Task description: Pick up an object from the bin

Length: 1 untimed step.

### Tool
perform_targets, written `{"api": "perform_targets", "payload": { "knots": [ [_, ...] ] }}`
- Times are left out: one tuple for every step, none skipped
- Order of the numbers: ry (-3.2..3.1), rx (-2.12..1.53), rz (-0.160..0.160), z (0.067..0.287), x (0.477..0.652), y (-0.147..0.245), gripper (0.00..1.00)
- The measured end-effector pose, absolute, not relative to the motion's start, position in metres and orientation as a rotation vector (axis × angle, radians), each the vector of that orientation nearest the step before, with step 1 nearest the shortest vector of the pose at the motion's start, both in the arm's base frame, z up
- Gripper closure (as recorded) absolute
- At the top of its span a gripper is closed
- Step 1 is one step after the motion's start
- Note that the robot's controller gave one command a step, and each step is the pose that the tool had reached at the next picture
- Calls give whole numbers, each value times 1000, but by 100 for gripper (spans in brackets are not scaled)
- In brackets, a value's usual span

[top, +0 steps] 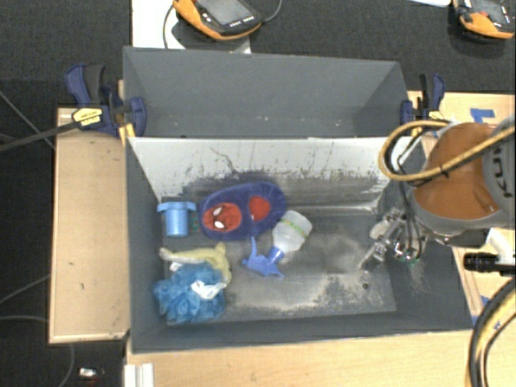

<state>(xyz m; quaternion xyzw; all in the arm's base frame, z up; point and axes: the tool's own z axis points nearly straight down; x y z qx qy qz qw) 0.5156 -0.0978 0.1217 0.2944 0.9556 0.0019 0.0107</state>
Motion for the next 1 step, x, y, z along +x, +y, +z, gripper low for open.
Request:
{"api": "perform_targets", "payload": {
  "knots": [
    [2947, 1024, 5, 120, 502, -130, 100]
  ]
}}
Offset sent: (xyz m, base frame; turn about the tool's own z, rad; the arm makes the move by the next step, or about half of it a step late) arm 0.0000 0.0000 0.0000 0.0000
